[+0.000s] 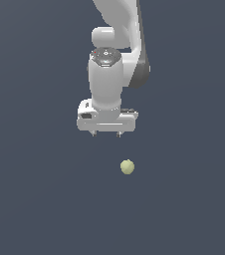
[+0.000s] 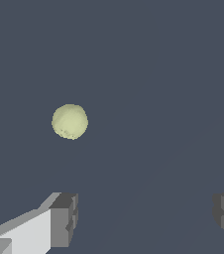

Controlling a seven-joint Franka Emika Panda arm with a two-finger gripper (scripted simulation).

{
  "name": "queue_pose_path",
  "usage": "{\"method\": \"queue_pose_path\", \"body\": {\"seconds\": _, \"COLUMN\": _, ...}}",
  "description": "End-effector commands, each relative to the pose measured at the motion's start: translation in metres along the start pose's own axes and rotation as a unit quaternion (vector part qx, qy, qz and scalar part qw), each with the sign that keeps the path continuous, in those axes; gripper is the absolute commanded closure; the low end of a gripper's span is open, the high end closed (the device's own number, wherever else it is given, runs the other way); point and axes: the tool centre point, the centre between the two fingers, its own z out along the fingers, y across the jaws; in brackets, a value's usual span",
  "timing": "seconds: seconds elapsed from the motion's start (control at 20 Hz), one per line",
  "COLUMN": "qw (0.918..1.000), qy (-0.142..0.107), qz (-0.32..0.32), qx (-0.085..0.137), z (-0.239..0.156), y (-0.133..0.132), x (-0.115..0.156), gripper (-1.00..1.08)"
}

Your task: Pick up the object and move it to a goal position.

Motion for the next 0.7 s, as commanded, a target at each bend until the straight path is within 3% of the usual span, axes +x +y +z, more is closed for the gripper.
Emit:
{"method": "queue_pose_path", "body": {"seconds": 0.0, "qw": 1.0, "qy": 0.0, "qz": 0.0, "qx": 0.0, "z": 0.0, "y": 0.0, "x": 0.0, "gripper": -0.92}}
{"method": "queue_pose_path", "body": {"seconds": 0.65, "qw": 0.9999, "qy": -0.005, "qz": -0.007, "qx": -0.006, "z": 0.014, "y": -0.014, "x": -0.004, "gripper": -0.92}}
